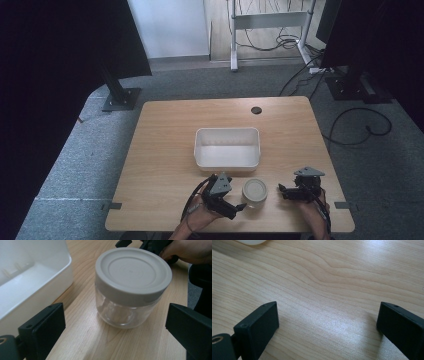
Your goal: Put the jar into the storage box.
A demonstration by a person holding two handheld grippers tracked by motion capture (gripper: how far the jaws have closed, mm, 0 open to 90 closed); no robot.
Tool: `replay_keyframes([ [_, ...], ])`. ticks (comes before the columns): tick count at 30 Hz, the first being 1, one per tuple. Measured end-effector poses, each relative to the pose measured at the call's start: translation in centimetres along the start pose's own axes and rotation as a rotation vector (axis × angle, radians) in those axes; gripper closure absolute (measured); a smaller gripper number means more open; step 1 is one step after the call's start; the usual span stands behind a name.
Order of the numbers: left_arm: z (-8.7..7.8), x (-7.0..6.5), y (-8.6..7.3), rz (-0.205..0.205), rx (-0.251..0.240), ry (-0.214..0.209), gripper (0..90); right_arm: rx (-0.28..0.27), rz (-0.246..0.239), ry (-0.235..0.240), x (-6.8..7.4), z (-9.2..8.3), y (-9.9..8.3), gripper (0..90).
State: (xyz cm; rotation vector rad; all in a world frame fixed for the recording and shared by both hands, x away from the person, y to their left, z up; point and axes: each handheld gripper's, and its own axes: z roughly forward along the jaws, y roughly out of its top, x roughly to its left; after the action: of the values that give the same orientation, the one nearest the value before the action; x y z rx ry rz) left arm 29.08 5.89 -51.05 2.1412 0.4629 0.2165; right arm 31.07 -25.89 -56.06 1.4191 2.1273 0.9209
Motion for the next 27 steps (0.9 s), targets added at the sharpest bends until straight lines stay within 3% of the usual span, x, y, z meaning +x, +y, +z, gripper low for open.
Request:
replay_keyframes([
  [27, 4.5, -1.5, 1.5, 0.038, 0.052, -0.027, 5.5, 0.0, -0.001, 0.001, 0.0, 0.0, 0.0, 3.8],
])
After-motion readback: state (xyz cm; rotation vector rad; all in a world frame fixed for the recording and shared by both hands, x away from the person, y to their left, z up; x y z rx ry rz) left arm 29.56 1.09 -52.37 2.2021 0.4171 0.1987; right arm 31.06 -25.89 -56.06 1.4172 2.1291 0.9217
